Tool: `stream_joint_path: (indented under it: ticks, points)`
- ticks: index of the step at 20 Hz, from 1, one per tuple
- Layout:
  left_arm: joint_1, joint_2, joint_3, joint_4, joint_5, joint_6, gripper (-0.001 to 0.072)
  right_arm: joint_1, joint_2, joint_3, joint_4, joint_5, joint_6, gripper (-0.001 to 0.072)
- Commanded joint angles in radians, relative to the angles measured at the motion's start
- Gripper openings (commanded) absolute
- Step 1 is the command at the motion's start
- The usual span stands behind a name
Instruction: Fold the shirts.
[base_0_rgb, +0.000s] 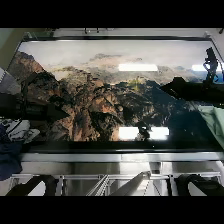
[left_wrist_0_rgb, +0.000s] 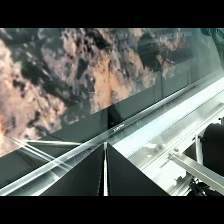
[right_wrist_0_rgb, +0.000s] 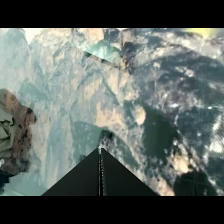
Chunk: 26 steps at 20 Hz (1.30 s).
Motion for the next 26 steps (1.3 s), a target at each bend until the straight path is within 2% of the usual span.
stream_joint_path:
  ticks: [1, 5, 6, 7, 8, 10, 13, 14, 16, 18, 21, 23, 26]
  points:
    - [0.001, -0.001, 0.0, 0.0, 0.006, 0.001, 0.0025, 0.001, -0.001, 0.001, 0.0, 0.0, 0.0, 0.0023]
    - [0.001, -0.001, 0.001, 0.0, -0.008, 0.001, 0.0028, 0.001, -0.001, 0.001, 0.0, 0.0, 0.0, 0.0023]
    - [0.002, -0.001, 0.006, 0.008, -0.012, 0.001, 0.0164, 0.001, -0.001, 0.001, 0.0, 0.0, 0.0, 0.0024]
    - [0.008, -0.002, 0.028, 0.045, -0.009, 0.001, 0.0497, 0.001, -0.001, 0.001, 0.0, 0.0, 0.0, 0.0023]
    - [0.019, -0.007, 0.066, 0.098, -0.012, -0.003, 0.0714, 0.001, -0.001, 0.001, 0.0, 0.0, 0.0, 0.0024]
    - [0.08, -0.043, 0.187, 0.272, -0.051, -0.011, 0.0716, 0.001, -0.001, 0.001, 0.0, 0.0, 0.0, 0.0024]
    - [0.229, -0.166, 0.379, 0.617, -0.157, -0.132, 0.0716, 0.001, -0.001, 0.001, 0.001, -0.003, 0.0, 0.0023]
    - [0.286, -0.218, 0.431, 0.661, -0.183, -0.138, 0.0716, 0.001, -0.001, 0.001, 0.008, -0.033, 0.0, 0.0024]
    - [0.403, -0.333, 0.521, 0.644, -0.235, -0.138, 0.0716, 0.001, -0.001, 0.001, 0.011, -0.073, 0.0, 0.0023]
    - [0.505, -0.452, 0.603, 0.554, -0.259, -0.137, 0.0716, 0.001, -0.001, 0.001, 0.011, -0.071, 0.0, 0.0024]
    - [0.614, -0.644, 0.732, 0.446, -0.208, -0.136, 0.0714, 0.001, -0.003, 0.001, 0.011, -0.07, 0.0, 0.0024]
    - [0.624, -0.758, 0.802, 0.442, -0.14, -0.129, 0.0714, 0.001, -0.003, 0.001, 0.011, -0.071, 0.0, 0.0024]
    - [0.566, -0.866, 0.864, 0.441, -0.082, -0.126, 0.0714, 0.001, -0.004, 0.001, 0.011, -0.071, 0.0, 0.0024]
